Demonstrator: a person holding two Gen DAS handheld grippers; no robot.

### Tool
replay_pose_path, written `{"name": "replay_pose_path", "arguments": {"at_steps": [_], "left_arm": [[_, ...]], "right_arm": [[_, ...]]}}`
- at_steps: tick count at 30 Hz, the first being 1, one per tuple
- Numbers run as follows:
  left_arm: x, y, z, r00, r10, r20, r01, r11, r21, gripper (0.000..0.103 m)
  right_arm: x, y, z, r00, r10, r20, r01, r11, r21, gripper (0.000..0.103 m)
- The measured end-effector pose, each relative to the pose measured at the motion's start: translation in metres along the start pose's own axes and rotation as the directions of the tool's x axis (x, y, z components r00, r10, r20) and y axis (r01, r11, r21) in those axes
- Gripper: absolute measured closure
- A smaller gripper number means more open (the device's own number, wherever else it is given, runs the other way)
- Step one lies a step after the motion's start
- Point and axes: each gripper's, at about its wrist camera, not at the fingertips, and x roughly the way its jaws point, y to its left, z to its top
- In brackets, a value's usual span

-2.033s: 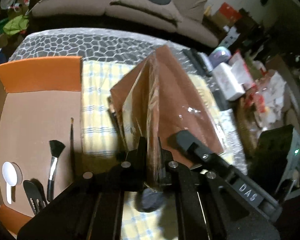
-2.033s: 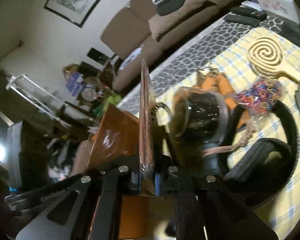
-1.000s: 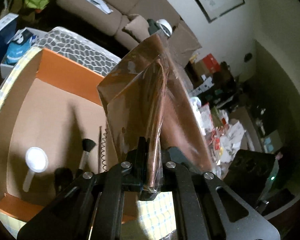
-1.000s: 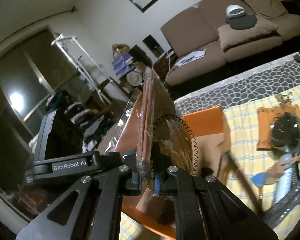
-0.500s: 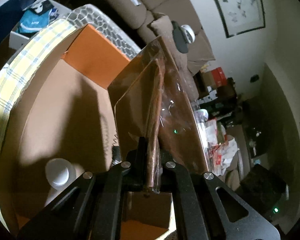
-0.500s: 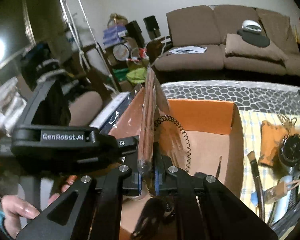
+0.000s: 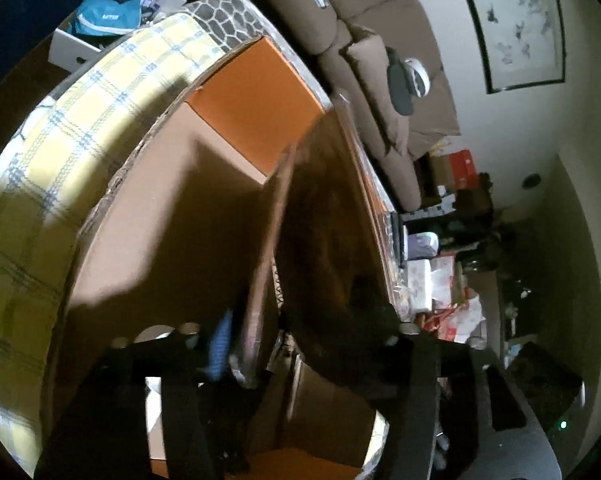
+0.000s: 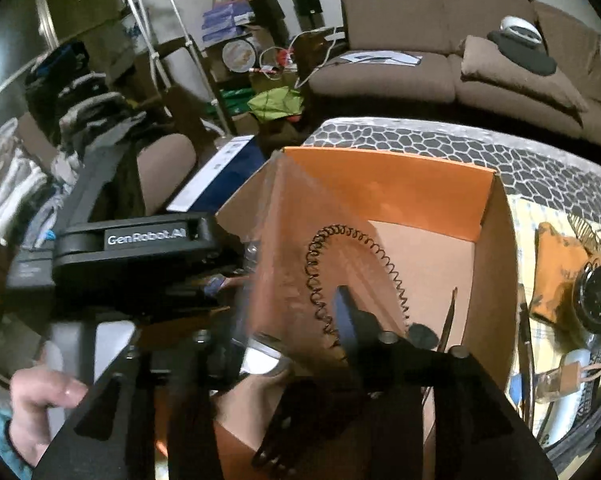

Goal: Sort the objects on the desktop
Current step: 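Carry the brown packet over the box with both tools, then open both tools to release the brown packet into the box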

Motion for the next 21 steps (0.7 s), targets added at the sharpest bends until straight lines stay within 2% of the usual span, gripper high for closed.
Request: {"name": "replay_pose_path", "arguments": {"at_steps": [3, 5, 11, 13, 16, 21], "left_arm": [[0.0, 0.0, 0.002, 1.0, 0.01, -0.003, -0.01, 1.0, -0.007, 0.043], [-0.001, 0.001, 0.004, 1.0, -0.003, -0.008, 0.003, 1.0, -0.019, 0.043], [-0.024, -0.002, 0.0, 0.999, -0.029, 0.025, 0.029, 1.0, -0.011, 0.043], [-0.034, -0.005, 0.0, 0.999, -0.023, 0.046, 0.023, 1.0, -0.008, 0.036], [-0.048, -0.007, -0.002, 0.998, -0.03, 0.06, 0.03, 0.999, -0.009, 0.036], [-0.058, -0.017, -0.004, 0.994, 0.068, 0.083, -0.073, 0.996, 0.06, 0.035]], "right_arm": [[-0.018, -0.011, 0.003, 0.999, 0.023, 0.025, -0.024, 0.998, 0.051, 0.058], [-0.027, -0.018, 0.003, 0.999, 0.041, 0.035, -0.043, 0.996, 0.075, 0.052], [-0.027, -0.024, 0.006, 0.993, 0.117, 0.033, -0.12, 0.983, 0.141, 0.052], [-0.028, -0.021, 0.007, 0.993, 0.115, 0.029, -0.118, 0.983, 0.142, 0.052], [-0.028, -0.019, 0.008, 0.996, 0.087, 0.02, -0.089, 0.988, 0.13, 0.052], [-0.031, -0.022, 0.007, 0.999, 0.038, 0.005, -0.039, 0.992, 0.122, 0.052]]}}
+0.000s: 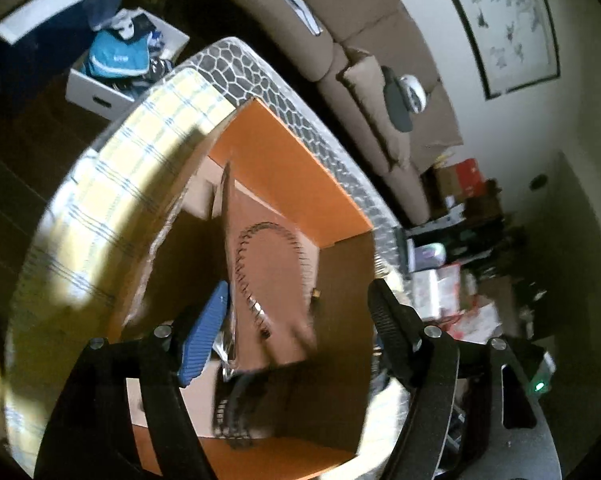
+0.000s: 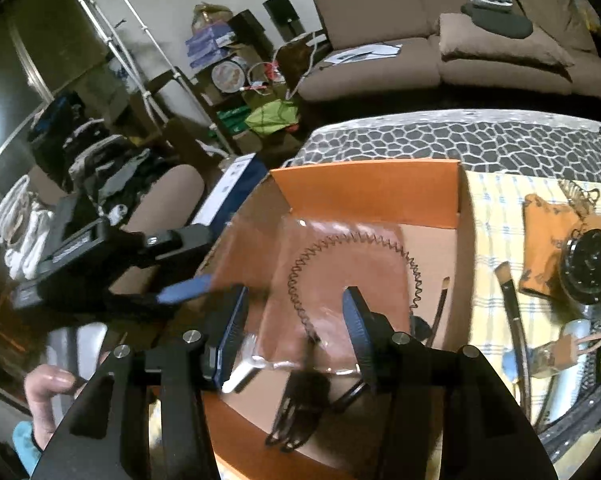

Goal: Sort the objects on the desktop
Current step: 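Open both tools to release the brown packet into the box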

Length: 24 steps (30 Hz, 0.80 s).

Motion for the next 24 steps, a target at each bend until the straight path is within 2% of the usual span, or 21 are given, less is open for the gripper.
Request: {"name": "replay_pose_path", "arguments": {"at_steps": [8, 13, 16, 18, 21, 24], "left_arm": [[-0.003, -0.017, -0.006, 0.996, 0.087, -0.005, -0.086, 0.992, 0.091, 0.035], [-0.017, -0.043, -0.013, 0.983, 0.16, 0.085, -0.175, 0.961, 0.215, 0.034], [-0.027, -0.046, -0.014, 0.973, 0.19, 0.133, -0.215, 0.954, 0.208, 0.034], [-0.032, -0.046, -0.013, 0.971, 0.188, 0.148, -0.216, 0.955, 0.202, 0.034], [-0.029, -0.04, -0.012, 0.976, 0.182, 0.122, -0.203, 0.96, 0.193, 0.034], [-0.016, -0.034, -0.011, 0.971, 0.222, 0.089, -0.235, 0.952, 0.194, 0.034]], "right_arm": [[-0.008, -0.004, -0.004, 0.998, -0.06, -0.008, 0.059, 0.998, -0.028, 0.052], [-0.013, -0.002, -0.007, 0.997, -0.074, -0.012, 0.074, 0.996, -0.052, 0.052], [-0.014, 0.0, -0.01, 0.996, -0.085, -0.02, 0.083, 0.994, -0.071, 0.052], [-0.015, -0.001, -0.011, 0.996, -0.088, -0.023, 0.086, 0.993, -0.079, 0.052], [-0.017, -0.001, -0.013, 0.995, -0.092, -0.025, 0.09, 0.992, -0.088, 0.052], [-0.02, -0.005, -0.013, 0.995, -0.094, -0.022, 0.092, 0.992, -0.087, 0.052]]}}
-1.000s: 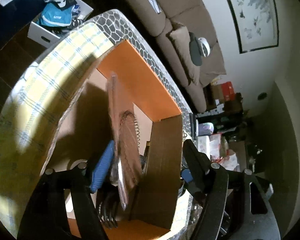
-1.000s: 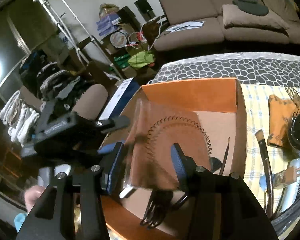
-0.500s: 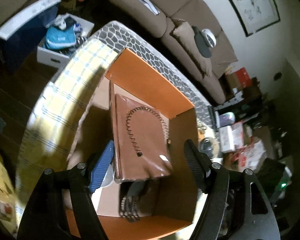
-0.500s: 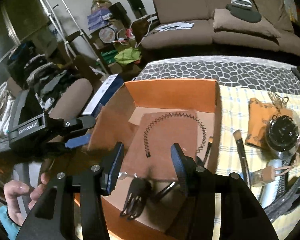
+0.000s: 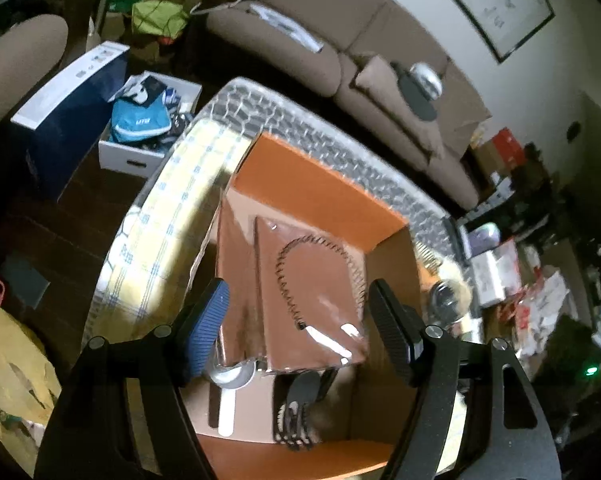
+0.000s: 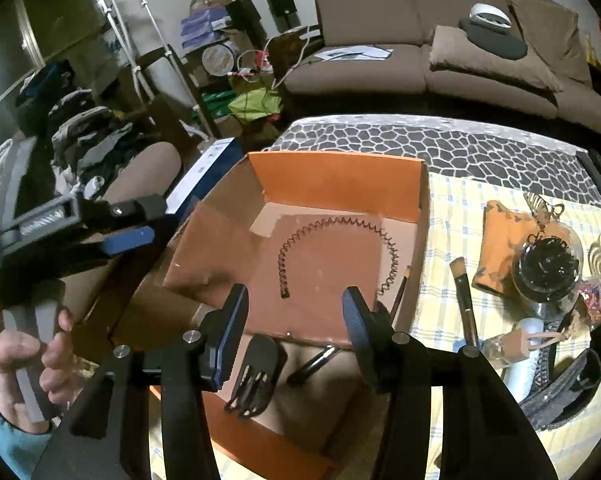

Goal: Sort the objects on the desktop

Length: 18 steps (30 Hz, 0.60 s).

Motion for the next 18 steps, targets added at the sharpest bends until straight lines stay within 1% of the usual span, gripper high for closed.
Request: {"name": "replay_pose_path", "arguments": {"at_steps": [3, 5, 7, 9, 13, 15, 16, 18], "left_arm": [[0.014, -0.001, -0.003, 0.998, 0.047, -0.03, -0.047, 0.999, 0.012, 0.036], [0.017, -0.005, -0.004, 0.997, 0.068, -0.029, -0.067, 0.997, 0.028, 0.043], [0.019, -0.007, -0.004, 0.997, 0.068, -0.034, -0.067, 0.997, 0.037, 0.061], [0.025, -0.006, -0.004, 0.997, 0.058, -0.052, -0.056, 0.998, 0.033, 0.068], [0.046, -0.008, -0.008, 0.994, 0.063, -0.088, -0.06, 0.998, 0.036, 0.069], [0.053, -0.009, -0.01, 0.99, 0.095, -0.103, -0.091, 0.995, 0.039, 0.069], [0.053, -0.01, -0.011, 0.988, 0.115, -0.106, -0.111, 0.993, 0.042, 0.069], [0.04, -0.017, -0.012, 0.99, 0.111, -0.09, -0.106, 0.992, 0.062, 0.069]], "right_arm": [[-0.001, -0.004, -0.001, 1.0, -0.002, 0.0, 0.002, 1.0, 0.008, 0.052], [-0.001, -0.006, -0.001, 1.0, -0.003, -0.001, 0.003, 1.0, 0.013, 0.052], [-0.001, -0.008, -0.001, 1.0, -0.002, -0.003, 0.002, 1.0, 0.018, 0.052], [-0.001, -0.01, -0.001, 1.0, 0.001, -0.003, -0.001, 1.0, 0.024, 0.052], [-0.001, -0.013, -0.002, 1.0, 0.004, -0.004, -0.004, 0.999, 0.033, 0.052], [-0.002, -0.014, -0.002, 1.0, 0.001, -0.004, -0.001, 0.999, 0.039, 0.052], [-0.003, -0.015, -0.002, 1.0, 0.001, -0.003, -0.001, 0.999, 0.043, 0.052], [-0.004, -0.016, -0.002, 1.0, 0.0, 0.0, 0.0, 0.999, 0.043, 0.052]]}}
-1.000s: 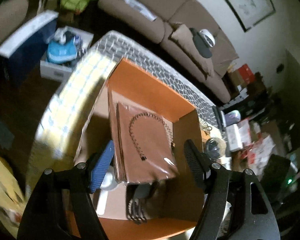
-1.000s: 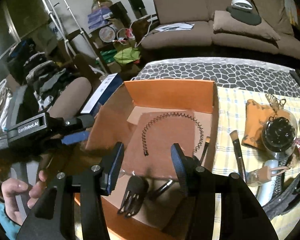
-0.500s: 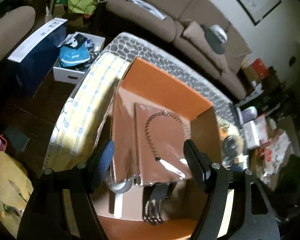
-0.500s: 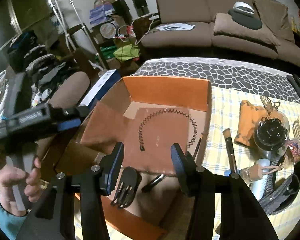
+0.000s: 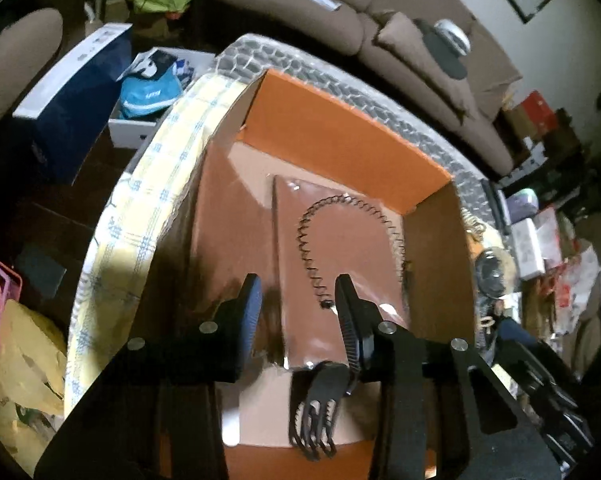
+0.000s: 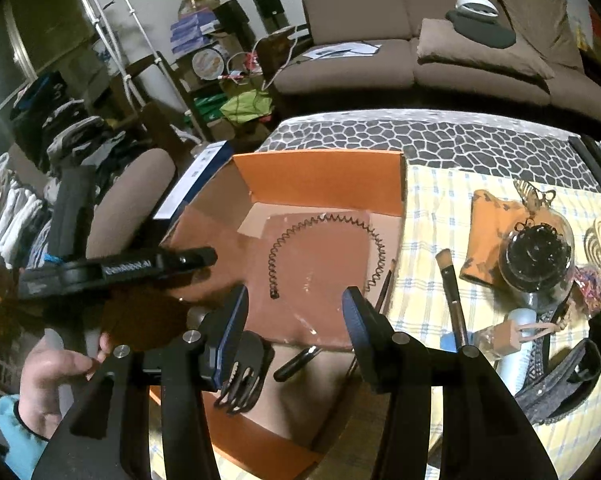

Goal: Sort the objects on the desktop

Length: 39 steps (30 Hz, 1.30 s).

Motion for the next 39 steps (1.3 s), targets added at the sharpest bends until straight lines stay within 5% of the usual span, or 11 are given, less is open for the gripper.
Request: {"name": "replay_pose_path", "arguments": {"at_steps": [6, 13, 23, 27, 28, 39], "left_arm": [[-0.037, 0.001, -0.003, 0.994, 0.097, 0.045, -0.098, 0.995, 0.03, 0.046], [-0.018, 0.006, -0.015, 0.991, 0.122, -0.059, -0.12, 0.992, 0.035, 0.048], [0.003, 0.011, -0.01, 0.99, 0.127, -0.057, -0.128, 0.992, -0.011, 0.05], [0.004, 0.013, -0.004, 0.995, 0.094, -0.019, -0.095, 0.995, -0.024, 0.093], [0.004, 0.015, -0.003, 0.996, 0.088, -0.015, -0.088, 0.996, -0.032, 0.097], [-0.001, -0.005, 0.007, 0.991, -0.124, 0.059, 0.127, 0.99, -0.056, 0.098]], "right_arm": [[-0.001, -0.002, -0.001, 1.0, -0.005, -0.011, 0.005, 1.0, -0.009, 0.052], [-0.004, 0.005, -0.002, 1.0, 0.004, -0.009, -0.004, 1.0, -0.023, 0.052], [0.004, 0.016, -0.006, 1.0, -0.005, -0.021, 0.004, 0.998, -0.058, 0.052], [0.005, 0.015, -0.006, 1.0, -0.016, -0.018, 0.014, 0.998, -0.064, 0.052], [0.005, 0.015, -0.006, 1.0, -0.018, -0.017, 0.017, 0.998, -0.066, 0.052], [0.01, 0.017, -0.008, 0.999, -0.026, -0.023, 0.024, 0.997, -0.078, 0.052]]}}
